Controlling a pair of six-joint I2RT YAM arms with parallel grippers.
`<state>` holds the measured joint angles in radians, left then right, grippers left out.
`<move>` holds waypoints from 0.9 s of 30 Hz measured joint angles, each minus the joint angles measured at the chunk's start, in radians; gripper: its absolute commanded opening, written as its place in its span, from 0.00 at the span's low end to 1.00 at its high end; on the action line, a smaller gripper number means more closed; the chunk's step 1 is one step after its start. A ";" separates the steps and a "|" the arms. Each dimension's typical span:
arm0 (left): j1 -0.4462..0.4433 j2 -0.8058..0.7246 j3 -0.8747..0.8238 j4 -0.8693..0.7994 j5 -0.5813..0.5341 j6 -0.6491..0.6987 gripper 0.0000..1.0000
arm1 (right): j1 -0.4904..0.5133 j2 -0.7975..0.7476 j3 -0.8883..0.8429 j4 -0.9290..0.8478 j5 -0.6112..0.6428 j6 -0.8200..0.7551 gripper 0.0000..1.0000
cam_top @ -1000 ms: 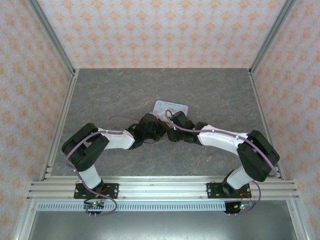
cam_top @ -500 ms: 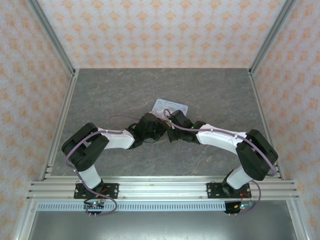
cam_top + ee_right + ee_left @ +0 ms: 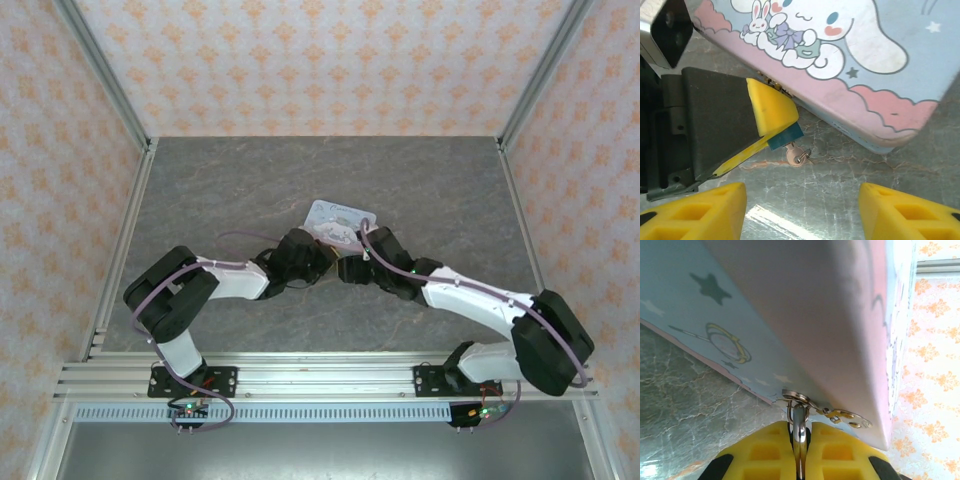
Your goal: Unlock a padlock with a key
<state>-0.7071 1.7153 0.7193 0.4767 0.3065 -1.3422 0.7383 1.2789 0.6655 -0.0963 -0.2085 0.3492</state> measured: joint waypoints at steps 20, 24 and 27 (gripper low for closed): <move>-0.033 -0.032 -0.043 -0.079 -0.146 0.036 0.74 | -0.085 0.180 -0.150 0.472 -0.107 0.429 0.60; -0.035 -0.050 -0.043 -0.093 -0.151 0.035 0.78 | -0.126 0.208 -0.137 0.490 -0.135 0.449 0.59; -0.040 -0.074 -0.043 -0.107 -0.147 0.042 0.80 | -0.176 0.248 -0.090 0.482 -0.162 0.458 0.59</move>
<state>-0.7471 1.6417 0.6762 0.3698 0.1593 -1.3003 0.5621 1.5269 0.5751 0.3859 -0.3706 0.8074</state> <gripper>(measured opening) 0.792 0.593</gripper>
